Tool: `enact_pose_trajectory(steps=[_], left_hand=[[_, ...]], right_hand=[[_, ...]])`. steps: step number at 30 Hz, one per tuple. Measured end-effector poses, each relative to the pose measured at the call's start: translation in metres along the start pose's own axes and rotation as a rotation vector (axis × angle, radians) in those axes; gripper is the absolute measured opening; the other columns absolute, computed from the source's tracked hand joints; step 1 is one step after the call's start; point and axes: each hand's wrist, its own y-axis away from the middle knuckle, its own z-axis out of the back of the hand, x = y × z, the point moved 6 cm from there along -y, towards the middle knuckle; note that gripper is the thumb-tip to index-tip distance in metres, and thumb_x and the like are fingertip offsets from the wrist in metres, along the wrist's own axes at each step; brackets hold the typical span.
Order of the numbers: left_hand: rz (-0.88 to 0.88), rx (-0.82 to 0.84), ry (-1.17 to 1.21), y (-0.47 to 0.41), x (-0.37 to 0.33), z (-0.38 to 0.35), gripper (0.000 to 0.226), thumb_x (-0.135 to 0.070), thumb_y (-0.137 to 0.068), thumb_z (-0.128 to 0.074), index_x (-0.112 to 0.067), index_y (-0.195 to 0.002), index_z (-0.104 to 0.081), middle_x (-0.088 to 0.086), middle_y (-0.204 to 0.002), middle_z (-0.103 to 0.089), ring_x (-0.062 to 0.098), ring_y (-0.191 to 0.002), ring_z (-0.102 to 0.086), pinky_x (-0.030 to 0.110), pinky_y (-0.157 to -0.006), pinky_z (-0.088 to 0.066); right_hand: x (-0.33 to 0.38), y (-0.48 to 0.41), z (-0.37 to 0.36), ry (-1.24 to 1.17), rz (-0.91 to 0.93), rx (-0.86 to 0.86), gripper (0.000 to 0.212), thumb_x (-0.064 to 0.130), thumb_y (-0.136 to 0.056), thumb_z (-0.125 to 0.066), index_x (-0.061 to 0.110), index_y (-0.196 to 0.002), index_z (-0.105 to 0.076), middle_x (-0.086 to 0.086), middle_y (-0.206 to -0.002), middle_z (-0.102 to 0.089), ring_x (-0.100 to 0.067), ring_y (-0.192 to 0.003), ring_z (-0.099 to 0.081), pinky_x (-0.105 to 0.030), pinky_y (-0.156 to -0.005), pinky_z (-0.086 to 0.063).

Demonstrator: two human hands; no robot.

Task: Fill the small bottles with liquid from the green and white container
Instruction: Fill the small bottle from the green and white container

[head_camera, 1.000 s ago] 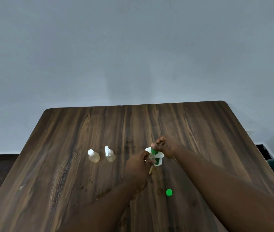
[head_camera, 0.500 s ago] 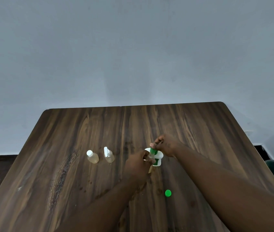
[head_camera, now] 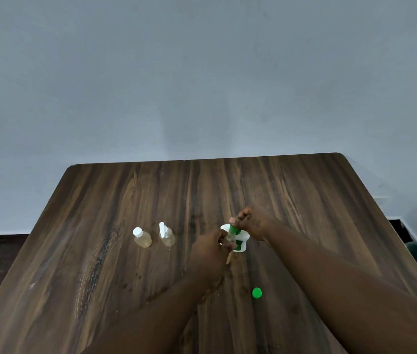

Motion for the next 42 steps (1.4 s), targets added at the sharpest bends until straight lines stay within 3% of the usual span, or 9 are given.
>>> enact_pose_trajectory(steps=[3,6,12,15,22,27,32,38,42], left_hand=[[0.005,0.007,0.003,0.001,0.001,-0.002,0.003,-0.040,-0.091,-0.066,-0.039,-0.090,-0.063,-0.016,-0.084,-0.069,0.000,-0.077,-0.063,0.021,-0.064,-0.046],[0.002,-0.013,0.025,-0.003,0.001,0.001,0.005,-0.037,-0.087,-0.069,-0.034,-0.089,-0.065,-0.016,-0.084,-0.070,0.001,-0.078,-0.065,0.023,-0.066,-0.048],[0.003,-0.005,-0.009,-0.002,0.003,-0.003,0.005,-0.041,-0.088,-0.066,-0.038,-0.085,-0.063,-0.017,-0.080,-0.068,-0.002,-0.075,-0.062,0.020,-0.060,-0.039],[-0.017,-0.020,0.004,-0.003,0.001,0.001,0.006,-0.038,-0.086,-0.068,-0.038,-0.084,-0.062,-0.020,-0.079,-0.067,-0.003,-0.074,-0.062,0.017,-0.059,-0.038],[-0.006,-0.013,0.000,-0.002,0.003,-0.001,0.008,-0.040,-0.087,-0.067,-0.040,-0.083,-0.060,-0.017,-0.080,-0.067,-0.002,-0.074,-0.061,0.022,-0.060,-0.040],[-0.034,-0.011,0.026,-0.002,-0.003,0.001,0.004,-0.041,-0.087,-0.067,-0.042,-0.087,-0.063,-0.022,-0.083,-0.068,-0.008,-0.077,-0.061,0.015,-0.061,-0.039],[-0.003,-0.012,0.019,0.001,0.001,-0.001,0.007,-0.043,-0.088,-0.066,-0.035,-0.088,-0.065,-0.018,-0.082,-0.069,-0.003,-0.075,-0.062,0.023,-0.063,-0.047],[-0.027,-0.035,0.023,-0.002,-0.003,0.003,0.003,-0.038,-0.086,-0.067,-0.038,-0.086,-0.064,-0.017,-0.084,-0.070,0.000,-0.077,-0.063,0.017,-0.060,-0.039],[-0.015,-0.024,0.003,0.001,0.002,0.000,0.009,-0.041,-0.088,-0.067,-0.032,-0.090,-0.065,-0.013,-0.084,-0.070,0.002,-0.076,-0.064,0.027,-0.065,-0.049]], right_hand=[[0.003,0.000,0.001,0.045,-0.001,0.003,0.026,0.041,-0.086,-0.072,0.016,-0.082,-0.072,0.000,-0.080,-0.069,-0.011,-0.072,-0.060,-0.026,-0.063,-0.046],[0.004,-0.006,0.003,0.057,0.007,0.013,0.027,0.048,-0.082,-0.074,0.021,-0.077,-0.074,0.002,-0.079,-0.072,-0.015,-0.078,-0.067,-0.032,-0.070,-0.054],[0.000,-0.004,-0.001,0.049,-0.005,-0.002,0.025,0.043,-0.084,-0.074,0.018,-0.079,-0.071,0.007,-0.068,-0.063,-0.008,-0.067,-0.057,-0.025,-0.062,-0.044],[0.002,-0.006,0.001,0.045,-0.010,0.016,0.030,0.045,-0.084,-0.073,0.016,-0.080,-0.073,0.003,-0.074,-0.068,-0.012,-0.072,-0.062,-0.027,-0.064,-0.047],[0.000,-0.004,0.000,0.078,-0.002,-0.009,0.026,0.044,-0.085,-0.073,0.018,-0.081,-0.071,0.005,-0.072,-0.065,-0.009,-0.068,-0.057,-0.023,-0.059,-0.041],[0.003,-0.006,0.007,0.081,0.010,0.020,0.031,0.050,-0.083,-0.072,0.020,-0.082,-0.076,0.003,-0.077,-0.071,-0.012,-0.073,-0.062,-0.027,-0.063,-0.046],[0.000,-0.002,0.001,0.059,0.007,-0.002,0.029,0.042,-0.086,-0.072,0.013,-0.084,-0.073,0.003,-0.070,-0.064,-0.010,-0.065,-0.055,-0.024,-0.058,-0.041],[0.009,-0.004,0.006,0.095,0.032,0.018,0.023,0.043,-0.086,-0.072,0.028,-0.069,-0.067,0.008,-0.070,-0.064,-0.011,-0.072,-0.059,-0.025,-0.063,-0.044],[0.005,-0.004,-0.002,0.081,0.041,0.017,0.023,0.036,-0.087,-0.073,0.027,-0.068,-0.064,0.010,-0.069,-0.061,-0.009,-0.070,-0.057,-0.028,-0.069,-0.046]])
